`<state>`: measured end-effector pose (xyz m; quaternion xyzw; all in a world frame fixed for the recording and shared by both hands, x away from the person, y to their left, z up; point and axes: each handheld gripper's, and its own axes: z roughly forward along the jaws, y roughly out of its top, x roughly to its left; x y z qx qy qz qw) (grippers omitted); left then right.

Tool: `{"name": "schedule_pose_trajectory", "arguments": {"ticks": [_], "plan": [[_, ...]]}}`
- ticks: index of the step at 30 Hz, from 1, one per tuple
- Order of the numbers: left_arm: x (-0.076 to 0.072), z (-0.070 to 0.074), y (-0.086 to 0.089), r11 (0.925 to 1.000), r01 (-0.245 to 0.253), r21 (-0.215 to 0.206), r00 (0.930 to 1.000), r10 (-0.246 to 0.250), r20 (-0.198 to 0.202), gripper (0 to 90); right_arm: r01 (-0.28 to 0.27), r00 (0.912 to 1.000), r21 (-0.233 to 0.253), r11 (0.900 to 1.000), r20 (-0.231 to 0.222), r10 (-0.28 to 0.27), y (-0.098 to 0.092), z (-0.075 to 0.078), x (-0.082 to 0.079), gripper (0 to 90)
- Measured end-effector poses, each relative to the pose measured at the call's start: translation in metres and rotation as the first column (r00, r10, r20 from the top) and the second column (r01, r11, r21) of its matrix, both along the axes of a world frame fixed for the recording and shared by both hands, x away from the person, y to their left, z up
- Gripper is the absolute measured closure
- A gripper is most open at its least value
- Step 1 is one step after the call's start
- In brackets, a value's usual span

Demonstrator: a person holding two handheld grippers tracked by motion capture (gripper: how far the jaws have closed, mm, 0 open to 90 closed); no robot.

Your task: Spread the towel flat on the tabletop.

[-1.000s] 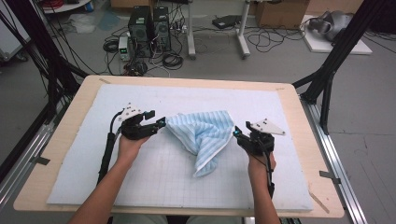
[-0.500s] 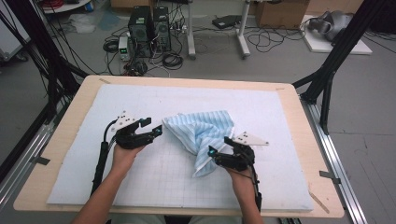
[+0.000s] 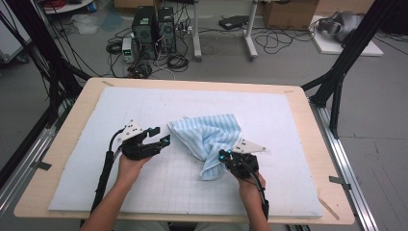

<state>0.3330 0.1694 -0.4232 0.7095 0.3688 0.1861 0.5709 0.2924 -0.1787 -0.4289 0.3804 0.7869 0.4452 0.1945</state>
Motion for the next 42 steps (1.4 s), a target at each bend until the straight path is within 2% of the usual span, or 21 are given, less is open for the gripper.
{"name": "schedule_pose_trajectory", "arguments": {"ticks": [3,10,12,15,16,18,22,23,27,30,33,34,36,38,39,40,42], "plan": [[0.001,-0.003,-0.003,0.9999,0.012,0.007,0.9999,-0.012,-0.009,42.9,0.033,0.9993,0.013,0.999,0.018,-0.033,-0.013,0.003,-0.003,87.0],[-0.003,-0.003,-0.016,0.9984,0.054,0.014,0.9984,-0.054,-0.014,43.8,0.108,0.9937,-0.012,0.994,0.032,-0.107,-0.040,0.008,-0.005,87.0],[-0.004,-0.003,-0.020,0.9977,0.066,0.016,0.9976,-0.066,-0.020,43.8,0.136,0.9902,-0.039,0.990,0.038,-0.135,-0.046,0.010,-0.004,87.0],[-0.006,-0.003,-0.030,0.9959,0.088,0.019,0.9959,-0.088,-0.019,43.4,0.190,0.9811,-0.083,0.978,0.054,-0.186,-0.052,0.011,-0.005,86.9],[-0.007,-0.003,-0.034,0.9948,0.101,0.019,0.9948,-0.100,-0.019,42.9,0.197,0.9800,-0.081,0.977,0.044,-0.194,-0.053,0.010,-0.005,86.4],[-0.008,-0.002,-0.043,0.9923,0.122,0.019,0.9924,-0.122,-0.017,41.5,0.205,0.9780,-0.080,0.975,0.054,-0.201,-0.054,0.008,-0.006,77.7],[-0.010,-0.004,-0.061,0.9848,0.171,0.030,0.9850,-0.170,-0.027,39.4,0.233,0.9703,-0.029,0.972,0.075,-0.230,-0.057,0.008,-0.011,59.2],[-0.011,-0.004,-0.066,0.9835,0.177,0.035,0.9840,-0.176,-0.027,39.1,0.234,0.9696,-0.016,0.972,0.078,-0.232,-0.058,0.008,-0.012,57.5],[-0.011,-0.010,-0.085,0.9780,0.198,0.065,0.9800,-0.196,-0.032,35.8,0.219,0.9722,0.003,0.976,0.085,-0.218,-0.061,0.010,-0.017,51.3],[-0.009,-0.014,-0.100,0.9714,0.208,0.115,0.9780,-0.204,-0.045,33.5,0.198,0.9765,0.028,0.980,0.082,-0.199,-0.063,0.011,-0.019,46.6],[-0.005,-0.018,-0.112,0.9659,0.181,0.186,0.9832,-0.173,-0.058,33.6,0.176,0.9810,0.073,0.982,0.069,-0.181,-0.064,0.011,-0.022,42.7],[-0.004,-0.019,-0.114,0.9673,0.171,0.187,0.9845,-0.160,-0.071,35.6,0.164,0.9833,0.090,0.982,0.065,-0.170,-0.064,0.011,-0.023,41.9],[-0.001,-0.021,-0.115,0.9638,0.177,0.199,0.9829,-0.163,-0.086,46.5,0.132,0.9887,0.111,0.985,0.056,-0.139,-0.063,0.012,-0.023,39.8],[-0.001,-0.023,-0.115,0.9598,0.187,0.210,0.9810,-0.170,-0.093,68.4,0.095,0.9935,0.115,0.989,0.051,-0.101,-0.059,0.012,-0.024,38.6],[0.000,-0.022,-0.113,0.9585,0.193,0.210,0.9800,-0.177,-0.091,74.9,0.073,0.9957,0.114,0.991,0.047,-0.079,-0.057,0.012,-0.023,38.1],[0.000,-0.021,-0.112,0.9630,0.189,0.192,0.9806,-0.175,-0.087,78.8,0.052,0.9977,0.109,0.993,0.039,-0.056,-0.053,0.011,-0.023,37.9],[0.000,-0.016,-0.107,0.9681,0.190,0.163,0.9809,-0.180,-0.073,79.9,-0.003,1.0000,0.087,0.996,0.010,0.002,-0.044,0.007,-0.020,37.1]]}}
